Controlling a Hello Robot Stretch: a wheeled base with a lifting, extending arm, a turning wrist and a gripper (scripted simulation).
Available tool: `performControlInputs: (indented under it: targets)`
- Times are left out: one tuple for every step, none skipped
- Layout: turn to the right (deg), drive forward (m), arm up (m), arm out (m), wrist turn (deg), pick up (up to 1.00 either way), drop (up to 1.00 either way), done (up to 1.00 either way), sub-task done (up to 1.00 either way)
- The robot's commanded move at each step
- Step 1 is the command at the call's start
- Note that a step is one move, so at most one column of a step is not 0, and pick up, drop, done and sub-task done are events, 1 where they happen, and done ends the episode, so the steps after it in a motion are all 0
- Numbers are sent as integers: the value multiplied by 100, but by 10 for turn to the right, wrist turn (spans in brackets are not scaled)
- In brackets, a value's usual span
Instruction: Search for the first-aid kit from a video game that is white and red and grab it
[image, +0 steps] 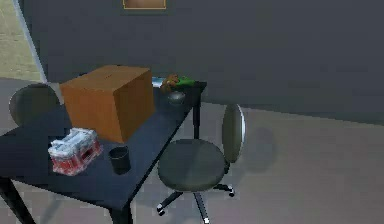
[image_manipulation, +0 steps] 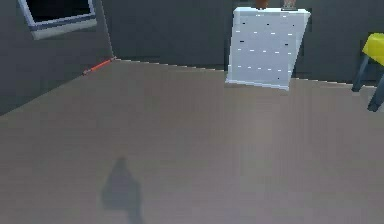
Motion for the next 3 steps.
performControlInputs:
  targets:
    - [0,40,0,0,0,0,0,0,0]
    - [-450,0,0,0,0,0,0,0,0]
    - [-450,0,0,0,0,0,0,0,0]
